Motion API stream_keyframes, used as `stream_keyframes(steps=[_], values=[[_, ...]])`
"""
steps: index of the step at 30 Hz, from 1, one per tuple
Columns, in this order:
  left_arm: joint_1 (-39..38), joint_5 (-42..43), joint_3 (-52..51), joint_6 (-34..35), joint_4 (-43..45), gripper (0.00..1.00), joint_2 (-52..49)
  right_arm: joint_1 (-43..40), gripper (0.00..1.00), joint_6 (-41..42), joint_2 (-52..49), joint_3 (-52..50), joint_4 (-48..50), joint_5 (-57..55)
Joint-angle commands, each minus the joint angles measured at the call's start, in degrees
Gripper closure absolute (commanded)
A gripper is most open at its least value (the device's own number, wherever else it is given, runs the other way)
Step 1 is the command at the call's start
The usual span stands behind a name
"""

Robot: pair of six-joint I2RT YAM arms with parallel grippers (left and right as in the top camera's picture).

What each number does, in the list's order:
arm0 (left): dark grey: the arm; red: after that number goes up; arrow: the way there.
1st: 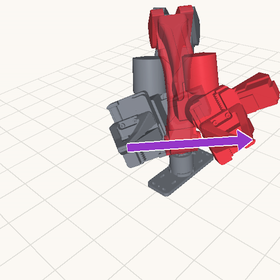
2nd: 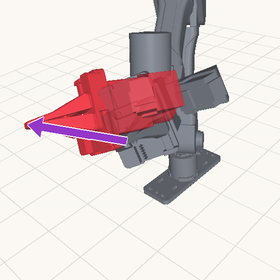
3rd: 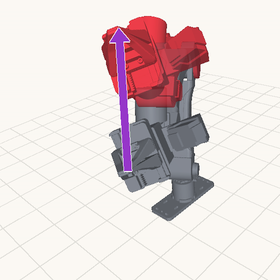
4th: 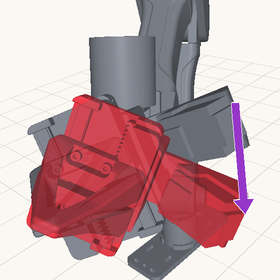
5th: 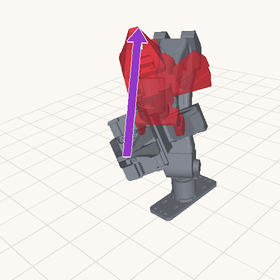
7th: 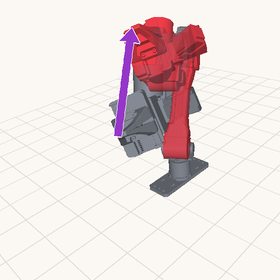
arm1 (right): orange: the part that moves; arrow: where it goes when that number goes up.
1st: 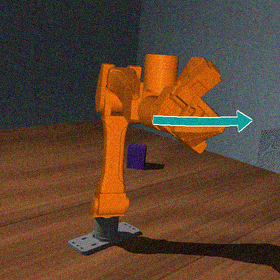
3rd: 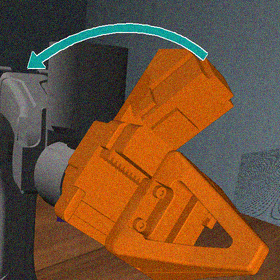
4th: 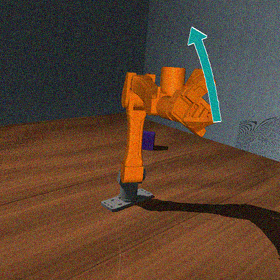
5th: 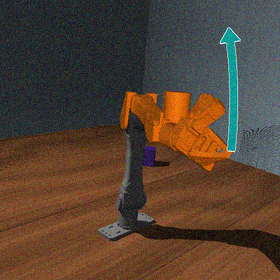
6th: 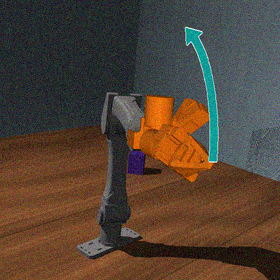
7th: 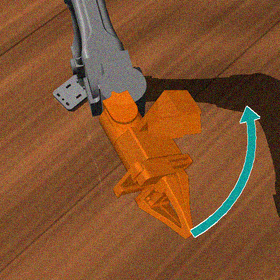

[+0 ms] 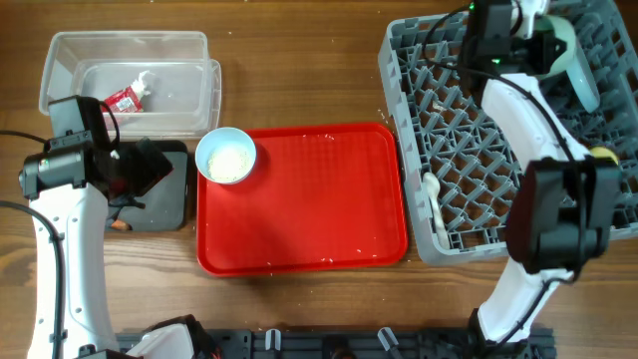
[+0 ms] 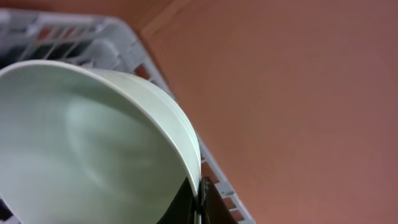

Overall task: Sort waste into correct bins and load items into the dishwasher rack
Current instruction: 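Grasp the green bowl with the right gripper and place it in the rack, then grasp the rice bowl with the left gripper and tip rice onto black tray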

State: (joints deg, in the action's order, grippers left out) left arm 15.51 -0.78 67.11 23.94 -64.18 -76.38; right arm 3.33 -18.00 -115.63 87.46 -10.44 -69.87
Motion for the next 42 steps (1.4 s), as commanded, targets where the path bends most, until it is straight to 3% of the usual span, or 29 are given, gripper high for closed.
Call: stream_keyframes(steps=[1,6,8,9,10,11,12,13,17,22,26,28,31,34,37,42], values=[[0.3,0.3,0.4,0.8,0.5,0.00,0.6,0.7,0.96,0.3,-3.7,-0.2,-0.2,-2.4],[0.3,0.3,0.4,0.8,0.5,0.00,0.6,3.9,0.95,5.8,-4.0,-2.8,-4.3,-0.2],[0.3,0.3,0.4,0.8,0.5,0.00,0.6,5.5,0.89,6.6,-4.0,-2.8,-7.1,-0.2],[0.3,0.3,0.4,0.8,0.5,0.00,0.6,6.5,0.81,6.6,-4.0,-2.8,-9.0,-0.2],[0.3,0.3,0.4,0.8,0.5,0.00,0.6,7.3,0.55,6.6,-4.0,-2.8,-10.3,-0.2],[0.3,0.3,0.4,0.8,0.5,0.00,0.6,7.6,0.43,6.9,-4.0,-2.8,-11.1,-0.2],[0.3,0.3,0.4,0.8,0.5,0.00,0.6,8.0,0.32,8.4,-3.8,-2.8,-12.3,-0.1],[0.3,0.4,0.4,0.8,0.5,0.00,0.6,8.5,0.28,10.8,-3.1,-2.8,-14.8,2.4],[0.3,1.4,0.4,0.8,0.5,0.00,0.6,8.4,0.25,19.3,6.6,-2.8,-23.7,29.6],[-0.9,1.4,0.4,0.7,1.7,0.00,0.7,8.0,0.21,18.0,22.3,-2.8,-27.8,35.8],[-6.7,1.4,0.4,-0.6,6.0,0.00,0.6,6.5,0.20,18.2,30.8,-2.8,-35.1,50.6],[-11.4,1.4,0.4,-2.4,8.8,0.00,0.6,5.6,0.12,18.1,32.9,-2.8,-39.9,57.2],[-19.5,1.3,0.4,-2.8,12.8,0.01,0.5,5.4,0.05,18.1,33.2,-2.8,-45.9,63.2],[-26.3,-0.4,0.4,-2.7,16.1,0.05,-1.7,5.4,0.05,18.0,33.1,-2.8,-47.3,67.2],[-30.4,-5.1,0.4,-2.8,18.1,0.07,-6.7,5.4,0.05,18.2,33.1,-2.8,-47.3,67.4],[-32.2,-5.3,0.4,-4.2,24.2,0.12,-16.9,5.4,0.05,18.2,33.1,-2.8,-47.3,69.0]])
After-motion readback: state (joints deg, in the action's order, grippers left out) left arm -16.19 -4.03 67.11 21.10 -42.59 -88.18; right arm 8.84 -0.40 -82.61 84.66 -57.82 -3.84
